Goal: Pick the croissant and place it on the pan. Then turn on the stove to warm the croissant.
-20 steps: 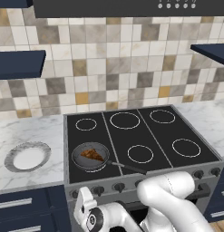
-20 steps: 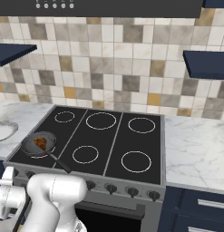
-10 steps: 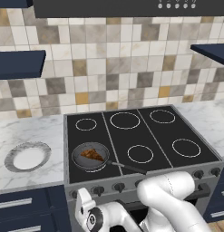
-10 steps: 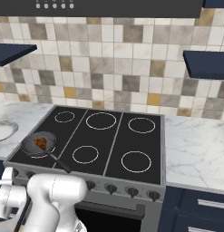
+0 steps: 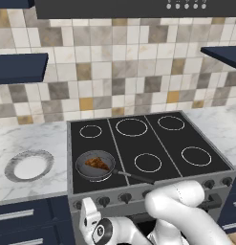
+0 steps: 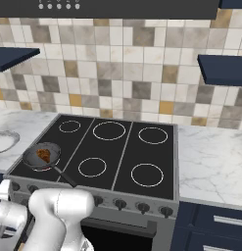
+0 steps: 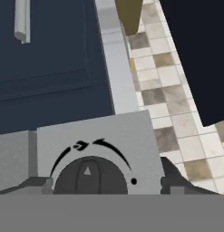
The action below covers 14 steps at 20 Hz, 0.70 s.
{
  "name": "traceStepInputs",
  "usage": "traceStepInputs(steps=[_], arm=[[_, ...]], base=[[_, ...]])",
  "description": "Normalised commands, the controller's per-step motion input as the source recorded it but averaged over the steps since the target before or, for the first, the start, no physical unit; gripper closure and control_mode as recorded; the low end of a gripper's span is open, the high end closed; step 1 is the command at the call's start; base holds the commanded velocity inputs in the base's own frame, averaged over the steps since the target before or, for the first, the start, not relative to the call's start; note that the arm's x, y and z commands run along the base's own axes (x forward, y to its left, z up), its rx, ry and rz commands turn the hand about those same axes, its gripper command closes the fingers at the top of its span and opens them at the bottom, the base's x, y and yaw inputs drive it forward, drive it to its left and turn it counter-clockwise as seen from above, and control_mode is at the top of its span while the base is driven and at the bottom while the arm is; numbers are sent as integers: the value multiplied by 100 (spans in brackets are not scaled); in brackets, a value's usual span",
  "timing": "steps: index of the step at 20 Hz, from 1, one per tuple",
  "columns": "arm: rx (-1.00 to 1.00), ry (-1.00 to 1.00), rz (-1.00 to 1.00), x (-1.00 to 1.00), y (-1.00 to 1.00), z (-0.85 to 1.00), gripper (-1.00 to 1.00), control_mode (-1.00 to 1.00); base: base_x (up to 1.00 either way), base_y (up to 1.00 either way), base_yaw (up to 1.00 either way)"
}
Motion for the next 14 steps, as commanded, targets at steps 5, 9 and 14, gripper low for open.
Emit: traceStepInputs(steps=[5, 9, 14], arm=[[-3, -6, 0, -100, 3, 0, -100, -100], [-7, -5, 2, -100, 33, 0, -100, -100], [-9, -1, 6, -100, 45, 0, -100, -100]], base=[[0, 0, 0], [0, 0, 0], [0, 0, 0]])
